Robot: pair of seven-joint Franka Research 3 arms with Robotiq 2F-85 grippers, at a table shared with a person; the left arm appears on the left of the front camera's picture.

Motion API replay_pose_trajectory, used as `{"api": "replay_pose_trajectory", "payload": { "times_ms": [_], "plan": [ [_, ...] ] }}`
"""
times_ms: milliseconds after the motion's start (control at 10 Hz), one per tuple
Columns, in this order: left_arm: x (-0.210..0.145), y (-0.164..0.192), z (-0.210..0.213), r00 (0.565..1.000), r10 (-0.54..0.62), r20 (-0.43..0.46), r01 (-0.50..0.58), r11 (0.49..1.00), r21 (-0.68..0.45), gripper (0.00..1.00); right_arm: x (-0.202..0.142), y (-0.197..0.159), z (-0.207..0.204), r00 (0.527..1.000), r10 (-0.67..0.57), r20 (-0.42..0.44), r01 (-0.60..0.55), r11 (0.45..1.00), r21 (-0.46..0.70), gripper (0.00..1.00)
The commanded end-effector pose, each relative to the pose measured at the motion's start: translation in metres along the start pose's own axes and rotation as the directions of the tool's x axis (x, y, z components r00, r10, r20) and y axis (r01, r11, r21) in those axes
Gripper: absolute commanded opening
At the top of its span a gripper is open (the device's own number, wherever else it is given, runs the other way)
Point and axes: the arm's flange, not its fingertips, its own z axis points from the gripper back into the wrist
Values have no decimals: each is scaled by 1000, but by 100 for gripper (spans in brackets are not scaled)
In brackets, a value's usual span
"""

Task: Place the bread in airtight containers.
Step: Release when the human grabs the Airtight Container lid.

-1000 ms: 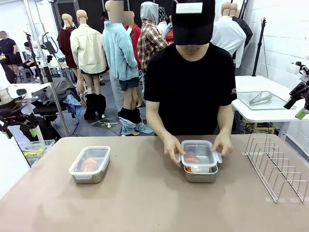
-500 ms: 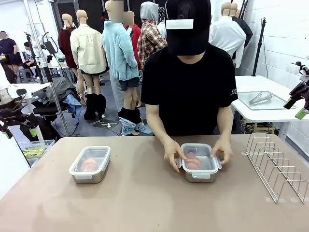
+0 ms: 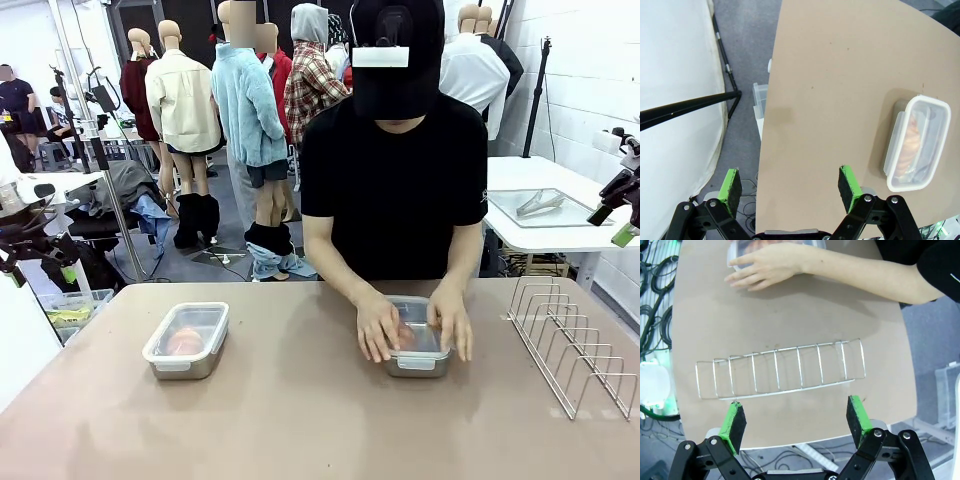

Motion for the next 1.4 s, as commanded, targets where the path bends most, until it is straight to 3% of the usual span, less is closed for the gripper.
{"api": "replay_pose_trajectory", "payload": {
  "times_ms": [0,1300],
  "plan": [
    [-1,1,1,1000,3,-3,-3,1000,2,100,0,0,1,1000,14,-4,-14,1000,12,100],
    [-1,1,1,1000,3,-3,-3,1000,2,100,0,0,1,1000,14,-4,-14,1000,12,100]
  ]
}}
